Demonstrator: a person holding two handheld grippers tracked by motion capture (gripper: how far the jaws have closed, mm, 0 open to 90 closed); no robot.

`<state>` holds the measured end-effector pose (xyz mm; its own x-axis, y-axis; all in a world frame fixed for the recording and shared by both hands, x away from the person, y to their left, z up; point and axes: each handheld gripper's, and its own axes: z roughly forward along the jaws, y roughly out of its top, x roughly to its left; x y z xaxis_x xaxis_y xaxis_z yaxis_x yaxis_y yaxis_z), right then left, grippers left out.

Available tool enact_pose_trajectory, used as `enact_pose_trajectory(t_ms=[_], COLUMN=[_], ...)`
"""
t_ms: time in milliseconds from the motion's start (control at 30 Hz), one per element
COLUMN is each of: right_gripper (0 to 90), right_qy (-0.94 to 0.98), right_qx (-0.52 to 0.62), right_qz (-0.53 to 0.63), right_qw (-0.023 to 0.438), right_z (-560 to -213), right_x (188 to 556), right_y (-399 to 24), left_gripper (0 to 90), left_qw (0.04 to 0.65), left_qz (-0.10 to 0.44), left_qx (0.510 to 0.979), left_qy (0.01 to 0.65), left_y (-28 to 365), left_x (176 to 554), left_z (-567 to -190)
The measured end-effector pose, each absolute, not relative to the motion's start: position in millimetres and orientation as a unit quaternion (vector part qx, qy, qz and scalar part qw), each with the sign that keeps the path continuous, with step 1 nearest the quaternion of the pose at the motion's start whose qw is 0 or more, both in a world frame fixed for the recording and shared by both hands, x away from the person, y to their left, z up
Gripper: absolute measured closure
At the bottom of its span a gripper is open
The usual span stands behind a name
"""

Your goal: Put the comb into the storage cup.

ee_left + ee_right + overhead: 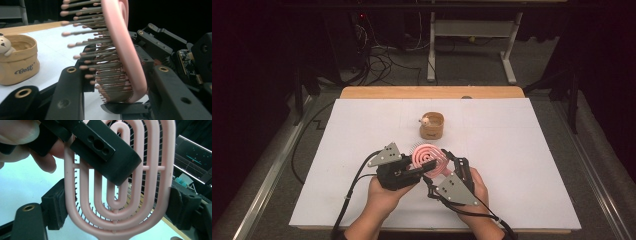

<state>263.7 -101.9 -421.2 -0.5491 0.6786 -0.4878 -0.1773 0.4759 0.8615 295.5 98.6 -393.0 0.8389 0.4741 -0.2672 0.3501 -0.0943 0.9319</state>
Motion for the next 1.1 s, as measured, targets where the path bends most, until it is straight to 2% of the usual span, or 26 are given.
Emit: enact_pose_trajectory(t_ms=[1100], right_gripper=[15.1], right_qy=[0.742], right_qx=[0.169], right_qz=[0.498], right_qw=[0.416], right_z=[-415.9], right_x=[265.8], right_y=[-101.3], left_gripper=[62.9], left_qw=[0.633], left_qz=[0.087], left_qx=[0.719], left_qy=[0.274], left_y=[107.9], left_x=[290.7], left_z=[-383.0])
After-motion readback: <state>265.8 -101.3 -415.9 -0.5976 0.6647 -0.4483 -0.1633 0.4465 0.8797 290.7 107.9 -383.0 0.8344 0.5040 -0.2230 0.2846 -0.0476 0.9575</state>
